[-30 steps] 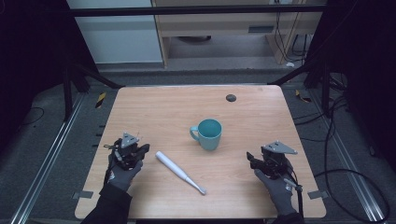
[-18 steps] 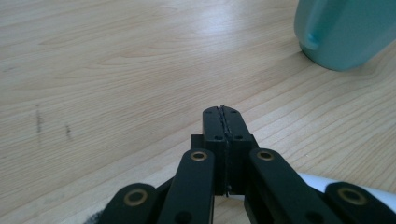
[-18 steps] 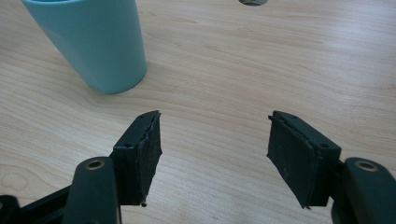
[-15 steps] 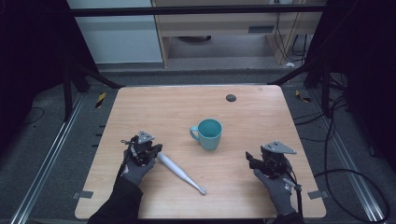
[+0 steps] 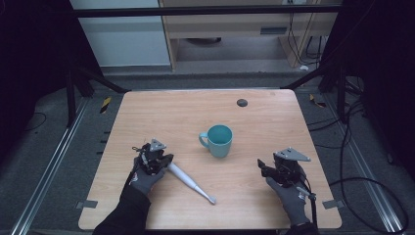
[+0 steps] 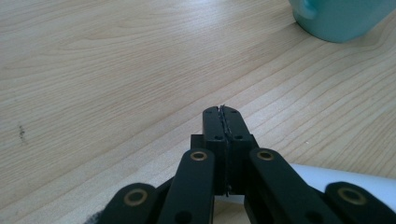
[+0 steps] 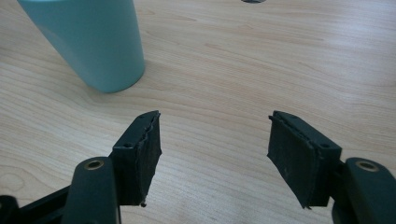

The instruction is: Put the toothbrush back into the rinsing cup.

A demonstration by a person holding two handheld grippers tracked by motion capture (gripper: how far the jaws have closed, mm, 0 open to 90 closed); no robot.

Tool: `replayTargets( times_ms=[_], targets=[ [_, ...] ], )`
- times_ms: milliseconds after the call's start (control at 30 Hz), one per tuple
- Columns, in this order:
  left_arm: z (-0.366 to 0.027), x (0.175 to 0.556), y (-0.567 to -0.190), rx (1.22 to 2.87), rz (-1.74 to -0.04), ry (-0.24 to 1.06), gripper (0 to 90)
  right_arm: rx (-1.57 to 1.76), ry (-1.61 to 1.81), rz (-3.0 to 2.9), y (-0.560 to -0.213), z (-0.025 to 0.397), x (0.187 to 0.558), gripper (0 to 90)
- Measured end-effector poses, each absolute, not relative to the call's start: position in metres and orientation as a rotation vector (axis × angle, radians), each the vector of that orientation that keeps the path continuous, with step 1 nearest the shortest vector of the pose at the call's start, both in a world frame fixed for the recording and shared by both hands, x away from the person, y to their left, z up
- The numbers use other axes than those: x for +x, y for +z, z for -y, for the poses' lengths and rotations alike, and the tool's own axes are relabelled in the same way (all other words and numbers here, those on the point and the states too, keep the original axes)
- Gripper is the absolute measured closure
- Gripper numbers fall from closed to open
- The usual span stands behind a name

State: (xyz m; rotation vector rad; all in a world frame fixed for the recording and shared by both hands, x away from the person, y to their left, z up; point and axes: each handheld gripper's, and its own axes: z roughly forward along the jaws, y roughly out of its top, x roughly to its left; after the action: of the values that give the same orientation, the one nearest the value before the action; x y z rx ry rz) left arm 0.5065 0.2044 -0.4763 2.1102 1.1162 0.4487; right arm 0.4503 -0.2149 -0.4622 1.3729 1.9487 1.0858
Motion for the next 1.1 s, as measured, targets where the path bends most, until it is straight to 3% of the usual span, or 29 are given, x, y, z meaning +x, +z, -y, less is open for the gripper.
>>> replayTargets(
  times_ms=[1100],
  targets=[
    [-0.207,0.476,-0.478,2.214,-1.057,0.43,89.8,1.39,1.07,-1.953,-0.463,0.217,0.449,34.2]
  ],
)
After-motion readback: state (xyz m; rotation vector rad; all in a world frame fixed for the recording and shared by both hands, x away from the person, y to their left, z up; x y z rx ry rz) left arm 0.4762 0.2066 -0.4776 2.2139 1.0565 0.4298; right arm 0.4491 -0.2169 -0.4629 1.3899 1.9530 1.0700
